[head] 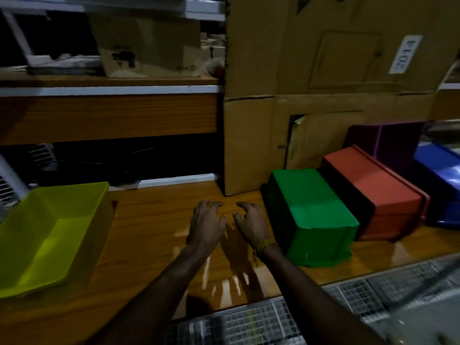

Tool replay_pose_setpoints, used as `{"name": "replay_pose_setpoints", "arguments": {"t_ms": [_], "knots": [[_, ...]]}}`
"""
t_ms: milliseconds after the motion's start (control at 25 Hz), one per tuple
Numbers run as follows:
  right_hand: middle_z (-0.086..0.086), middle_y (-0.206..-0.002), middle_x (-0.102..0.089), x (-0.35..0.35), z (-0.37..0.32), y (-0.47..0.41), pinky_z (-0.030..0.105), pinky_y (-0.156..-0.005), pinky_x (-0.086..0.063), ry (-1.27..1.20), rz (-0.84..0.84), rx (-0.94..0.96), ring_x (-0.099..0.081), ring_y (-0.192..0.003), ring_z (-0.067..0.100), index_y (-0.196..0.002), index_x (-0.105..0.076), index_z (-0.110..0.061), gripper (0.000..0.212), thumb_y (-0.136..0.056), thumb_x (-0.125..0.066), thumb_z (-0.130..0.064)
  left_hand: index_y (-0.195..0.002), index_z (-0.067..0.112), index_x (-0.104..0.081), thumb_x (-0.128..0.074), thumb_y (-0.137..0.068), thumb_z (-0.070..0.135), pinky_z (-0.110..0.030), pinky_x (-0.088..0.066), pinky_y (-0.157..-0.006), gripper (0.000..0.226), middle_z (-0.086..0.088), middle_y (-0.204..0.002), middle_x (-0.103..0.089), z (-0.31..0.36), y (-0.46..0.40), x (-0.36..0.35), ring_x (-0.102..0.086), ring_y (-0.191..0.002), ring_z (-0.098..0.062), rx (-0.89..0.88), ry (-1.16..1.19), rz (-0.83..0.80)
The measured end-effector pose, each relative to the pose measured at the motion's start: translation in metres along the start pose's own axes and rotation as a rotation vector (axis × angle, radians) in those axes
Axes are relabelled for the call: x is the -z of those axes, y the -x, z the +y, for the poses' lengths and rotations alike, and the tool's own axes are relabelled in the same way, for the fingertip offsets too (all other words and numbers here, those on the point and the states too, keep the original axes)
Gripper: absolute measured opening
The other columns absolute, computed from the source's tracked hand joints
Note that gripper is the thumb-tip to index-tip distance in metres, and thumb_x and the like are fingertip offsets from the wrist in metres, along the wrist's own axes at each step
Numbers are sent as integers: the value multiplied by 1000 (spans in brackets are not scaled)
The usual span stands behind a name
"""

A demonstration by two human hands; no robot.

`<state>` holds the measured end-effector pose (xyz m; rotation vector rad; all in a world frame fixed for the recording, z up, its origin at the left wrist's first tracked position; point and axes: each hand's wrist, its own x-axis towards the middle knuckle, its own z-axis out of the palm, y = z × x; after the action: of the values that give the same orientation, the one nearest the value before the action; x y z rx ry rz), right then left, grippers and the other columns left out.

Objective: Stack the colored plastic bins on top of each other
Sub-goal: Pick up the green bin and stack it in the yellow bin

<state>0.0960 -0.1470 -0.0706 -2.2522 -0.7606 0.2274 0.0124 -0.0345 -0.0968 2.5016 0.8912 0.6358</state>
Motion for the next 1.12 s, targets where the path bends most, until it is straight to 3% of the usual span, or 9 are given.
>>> {"name": "replay_pose_setpoints", "arguments": {"t_ms": [200, 400, 560, 680, 840, 960, 1120], "knots": [[18, -133, -54, 82, 72, -23, 35, -103, -43, 30, 121, -100, -57, -120, 33, -133, -60, -10, 41, -95, -58, -27, -134, 33, -48, -58, -90, 40, -38, -52, -90, 46, -2, -141, -43, 98, -9, -59, -48, -123, -25, -2, 133, -156], [15, -132, -59, 153, 127, -38, 44, -105, -43, 144, 391, -228, -53, -125, 33, -124, -68, -18, 37, -89, -60, -28, -139, 30, -39, -59, -85, 46, -45, -54, -92, 59, -5, -134, -52, 168, -17, -98, -57, -117, -26, 37, 345, -369], [21, -138, -50, 183, 168, -41, 49, -107, -36, 190, 261, -486, -46, -130, 40, -138, -52, -16, 52, -89, -58, -34, -138, 23, -42, -66, -87, 39, -45, -57, -89, 58, -4, -128, -62, 187, -23, -115, -65, -109, -24, 147, 524, -459], [24, -138, -52, 181, 183, -44, 49, -104, -39, 113, 168, -530, -50, -128, 42, -145, -39, -8, 66, -90, -59, -40, -137, 22, -44, -69, -87, 32, -47, -55, -93, 57, -5, -129, -63, 188, -26, -120, -64, -112, -27, 247, 560, -450], [29, -139, -49, 167, 177, -50, 47, -104, -44, -36, 129, -613, -48, -128, 46, -132, -52, 1, 64, -89, -61, -46, -124, 12, -58, -72, -85, 30, -43, -57, -88, 45, -10, -121, -68, 174, -33, -112, -67, -103, -29, 394, 513, -369], [27, -127, -63, 145, 157, -48, 41, -92, -50, -131, 72, -548, -61, -117, 42, -119, -61, 6, 57, -88, -67, -42, -121, 11, -61, -74, -83, 28, -38, -57, -77, 43, -11, -117, -70, 152, -31, -94, -69, -97, -29, 469, 503, -309], [17, -114, -66, 108, 125, -30, 39, -81, -51, -285, 88, -458, -64, -104, 34, -121, -58, 1, 55, -86, -73, -39, -127, 13, -58, -75, -83, 21, -42, -58, -83, 47, -9, -118, -70, 114, -17, -56, -69, -97, -28, 441, 596, -179]]}}
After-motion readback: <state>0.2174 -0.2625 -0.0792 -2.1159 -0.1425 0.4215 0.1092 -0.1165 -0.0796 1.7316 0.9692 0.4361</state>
